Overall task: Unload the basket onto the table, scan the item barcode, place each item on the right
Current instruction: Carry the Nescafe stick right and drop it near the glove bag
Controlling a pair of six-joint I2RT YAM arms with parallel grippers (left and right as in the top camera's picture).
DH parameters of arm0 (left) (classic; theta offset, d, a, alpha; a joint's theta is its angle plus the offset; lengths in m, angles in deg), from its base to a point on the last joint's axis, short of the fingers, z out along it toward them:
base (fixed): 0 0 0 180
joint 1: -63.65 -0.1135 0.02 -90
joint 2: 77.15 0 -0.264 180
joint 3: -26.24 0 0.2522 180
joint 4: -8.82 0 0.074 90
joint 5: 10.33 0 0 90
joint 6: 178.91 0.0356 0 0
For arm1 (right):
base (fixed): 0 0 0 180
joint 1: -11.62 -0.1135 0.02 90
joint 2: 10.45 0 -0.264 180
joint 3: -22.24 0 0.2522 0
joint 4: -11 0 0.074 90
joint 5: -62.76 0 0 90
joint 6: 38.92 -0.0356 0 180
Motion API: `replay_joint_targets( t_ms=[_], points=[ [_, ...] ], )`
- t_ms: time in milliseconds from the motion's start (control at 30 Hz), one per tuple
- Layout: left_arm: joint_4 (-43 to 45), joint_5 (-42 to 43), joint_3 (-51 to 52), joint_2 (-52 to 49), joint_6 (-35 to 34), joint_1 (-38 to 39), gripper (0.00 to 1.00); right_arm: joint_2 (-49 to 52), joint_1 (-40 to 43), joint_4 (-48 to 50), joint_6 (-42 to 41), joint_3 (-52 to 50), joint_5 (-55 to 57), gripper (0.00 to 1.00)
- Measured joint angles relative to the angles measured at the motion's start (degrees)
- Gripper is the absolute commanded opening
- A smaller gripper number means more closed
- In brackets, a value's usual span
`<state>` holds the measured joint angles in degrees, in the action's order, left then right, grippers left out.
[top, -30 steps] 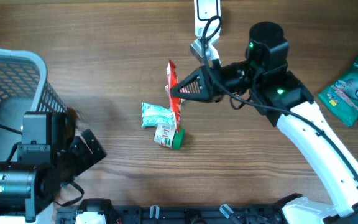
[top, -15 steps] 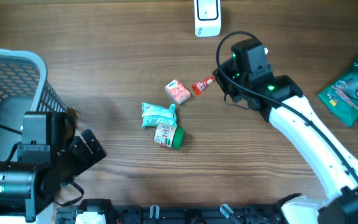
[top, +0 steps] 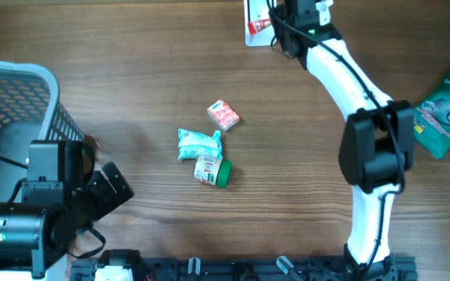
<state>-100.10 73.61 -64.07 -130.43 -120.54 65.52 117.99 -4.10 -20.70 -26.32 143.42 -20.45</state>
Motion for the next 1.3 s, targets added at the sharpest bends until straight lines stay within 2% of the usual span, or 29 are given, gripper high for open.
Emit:
replay_joint_targets(
  t_ms=[100,300,367,500,567,633,667,700,767,800,833,967,1067,1233,1300],
  points=[
    [0.0,0.0,0.0,0.0,0.0,0.0,1.00,3.3,0.2,3.7,-0.3,2.0,1.2,0.05],
    [0.0,0.0,0.0,0.0,0.0,0.0,1.00,3.8,0.9,5.0,-1.1,2.4,3.2,0.05],
    [0.0,0.0,0.0,0.0,0.0,0.0,1.00,3.8,2.0,2.5,-1.0,2.8,3.5,0.05],
    [0.0,0.0,0.0,0.0,0.0,0.0,1.00,3.8,8.7,-10.5,-0.2,4.8,3.8,0.05],
    [-0.1,0.0,0.0,0.0,0.0,0.0,1.00,3.8,14.4,-17.3,3.6,5.1,3.8,0.05],
    [0.0,0.0,0.0,0.0,0.0,0.0,1.00,3.8,22.3,-21.0,12.3,5.1,4.0,0.07],
    [0.0,0.0,0.0,0.0,0.0,0.0,1.00,3.8,27.6,-21.9,16.1,5.1,4.3,0.10],
    [0.0,0.0,0.0,0.0,0.0,0.0,1.00,3.8,30.8,-22.1,22.5,5.1,4.4,0.22],
    [0.0,0.0,0.0,0.0,0.0,0.0,1.00,3.8,35.9,-22.3,32.8,5.1,4.4,0.35],
    [0.0,0.0,0.0,0.0,0.0,0.0,1.00,3.8,37.8,-22.4,36.8,5.1,4.0,0.80],
    [0.0,0.0,0.0,0.0,0.0,0.0,1.00,3.8,40.9,-23.0,44.1,5.1,2.6,0.99],
    [0.0,0.0,0.0,0.0,0.0,0.0,1.00,3.8,41.7,-28.5,53.2,5.1,0.4,1.00],
    [0.0,0.0,0.0,0.0,0.0,0.0,1.00,2.3,40.4,-32.6,54.9,5.1,-4.6,0.99],
    [0.0,0.0,0.0,0.0,0.0,0.0,1.00,-3.2,35.4,-43.6,58.3,5.2,-29.5,0.99],
    [0.0,0.0,0.0,0.0,0.0,0.0,1.00,-3.3,30.1,-49.5,61.5,4.9,-37.0,0.99]
  ],
)
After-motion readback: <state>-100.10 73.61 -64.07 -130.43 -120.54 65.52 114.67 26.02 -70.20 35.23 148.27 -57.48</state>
